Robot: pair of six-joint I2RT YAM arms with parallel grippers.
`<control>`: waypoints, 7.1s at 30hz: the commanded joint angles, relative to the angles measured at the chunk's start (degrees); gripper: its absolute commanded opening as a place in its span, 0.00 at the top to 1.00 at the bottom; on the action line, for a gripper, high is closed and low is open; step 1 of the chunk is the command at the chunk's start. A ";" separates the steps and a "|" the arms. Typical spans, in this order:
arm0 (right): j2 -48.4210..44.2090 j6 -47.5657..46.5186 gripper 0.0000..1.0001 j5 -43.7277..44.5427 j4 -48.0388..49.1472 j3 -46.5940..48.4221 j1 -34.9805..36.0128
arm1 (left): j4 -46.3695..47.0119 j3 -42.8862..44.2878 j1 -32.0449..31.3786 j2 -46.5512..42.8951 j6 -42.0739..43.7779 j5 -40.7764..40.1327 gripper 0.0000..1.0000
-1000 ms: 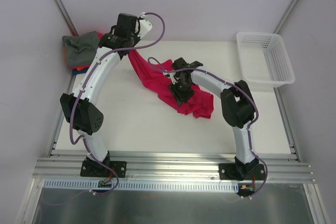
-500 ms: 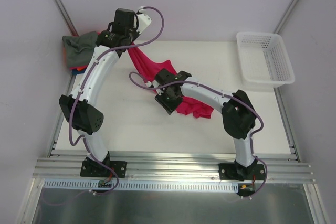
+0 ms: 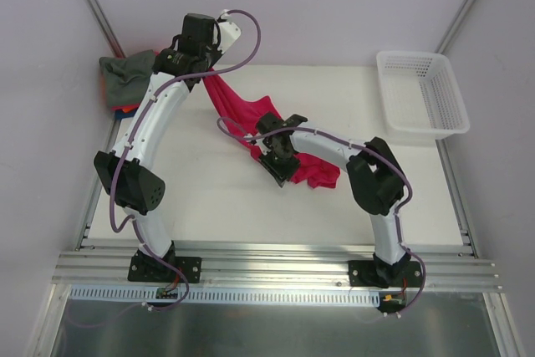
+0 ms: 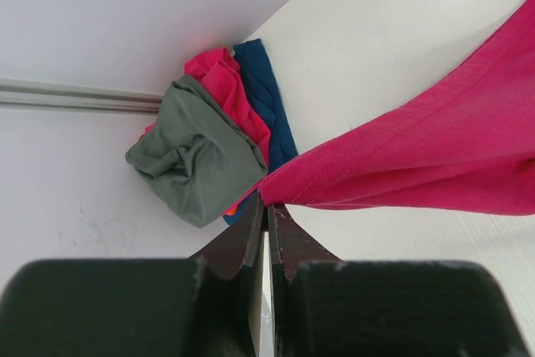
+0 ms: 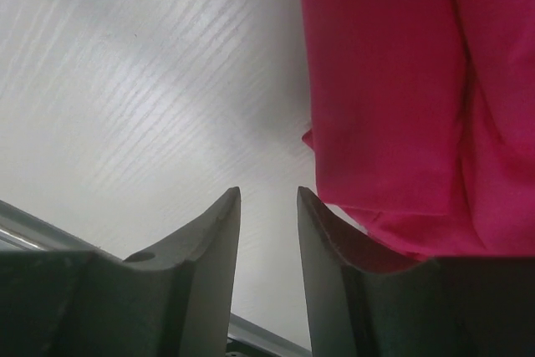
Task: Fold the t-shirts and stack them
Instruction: Flatten out the tshirt
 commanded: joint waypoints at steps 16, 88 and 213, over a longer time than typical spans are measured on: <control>5.09 -1.60 0.56 2.03 -0.56 5.92 -0.16 | 0.16 1.53 1.03 -1.70 -1.51 1.36 1.00; -36.56 -17.07 1.00 20.75 5.15 29.38 -21.08 | 0.07 18.76 3.66 -15.40 -1.34 3.55 1.00; -62.33 -3.53 1.00 -6.31 20.18 18.59 -53.07 | 5.26 -4.53 8.32 -35.02 -10.92 18.58 1.00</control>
